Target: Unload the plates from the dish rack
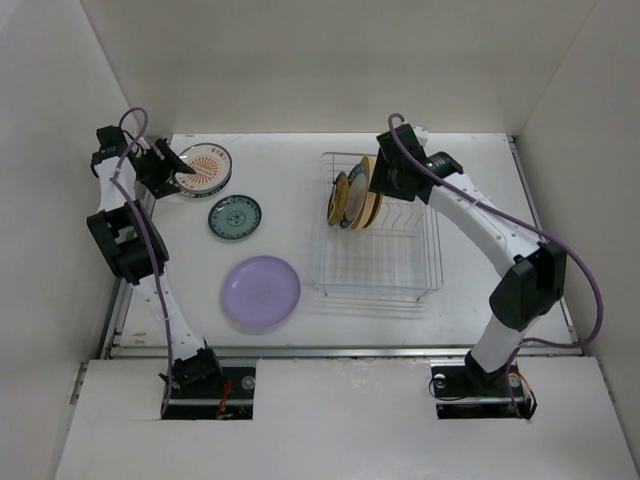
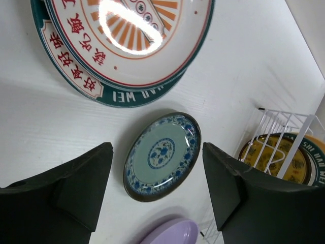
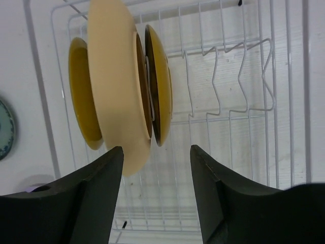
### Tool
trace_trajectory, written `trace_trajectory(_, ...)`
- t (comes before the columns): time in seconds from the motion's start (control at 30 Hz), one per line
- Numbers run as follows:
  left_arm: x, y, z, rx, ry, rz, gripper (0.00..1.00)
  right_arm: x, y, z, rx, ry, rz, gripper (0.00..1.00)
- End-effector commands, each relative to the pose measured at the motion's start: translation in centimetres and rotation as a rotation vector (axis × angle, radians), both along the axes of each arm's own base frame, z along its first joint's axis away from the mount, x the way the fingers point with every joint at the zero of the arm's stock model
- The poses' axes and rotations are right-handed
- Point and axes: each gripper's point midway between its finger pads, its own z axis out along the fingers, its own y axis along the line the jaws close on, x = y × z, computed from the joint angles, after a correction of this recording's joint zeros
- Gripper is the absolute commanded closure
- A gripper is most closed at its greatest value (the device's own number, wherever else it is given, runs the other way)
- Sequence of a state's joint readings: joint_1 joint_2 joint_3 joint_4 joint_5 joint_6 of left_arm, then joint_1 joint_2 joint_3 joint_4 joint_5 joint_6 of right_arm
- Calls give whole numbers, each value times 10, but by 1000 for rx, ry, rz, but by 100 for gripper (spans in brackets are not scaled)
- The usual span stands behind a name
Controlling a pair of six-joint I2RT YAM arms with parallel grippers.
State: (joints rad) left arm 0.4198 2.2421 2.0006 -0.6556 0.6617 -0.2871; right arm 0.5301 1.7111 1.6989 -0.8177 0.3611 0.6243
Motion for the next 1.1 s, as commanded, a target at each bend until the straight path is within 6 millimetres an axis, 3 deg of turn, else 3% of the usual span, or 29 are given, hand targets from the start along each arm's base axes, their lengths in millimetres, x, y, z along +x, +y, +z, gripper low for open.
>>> trace_trajectory(0.0, -20, -8, 33, 49, -39, -44, 31, 14, 7, -8, 39, -23, 4, 41)
trace_trajectory(0.27, -46, -18, 51, 48, 1, -93, 30, 30, 6, -30, 96, -5, -58, 47)
trace_trajectory(0.4, -66, -28, 55, 40, 10, -128, 30, 30, 5, -26, 127, -31, -52, 48)
trace_trajectory(0.5, -75, -32, 61, 46, 7, -136, 30, 39, 1, -42, 110, -5, -80, 52)
trace_trajectory(0.53, -80, -36, 61, 32, 16, -140, 30, 41, -2, -50, 102, 9, -90, 59)
trace_trajectory(0.7, -89, -40, 68, 35, 10, -140, 30, 61, 13, -55, 140, -19, -57, 65)
trace_trajectory(0.8, -97, -42, 74, 44, 7, -155, 30, 62, 17, -59, 148, -15, -48, 71)
trace_trajectory(0.9, -105, -44, 82, 63, -1, -156, 30, 62, 18, -69, 131, 4, -30, 71)
trace_trajectory(0.97, -110, -46, 89, 71, -16, -156, 30, 59, 15, -75, 109, 32, -38, 82)
trace_trajectory(1.0, -110, -47, 92, 75, -24, -156, 30, 57, 12, -77, 102, 44, -51, 100)
trace_trajectory(1.07, -115, -48, 98, 84, -33, -162, 30, 56, 5, -61, 92, 10, -72, 100)
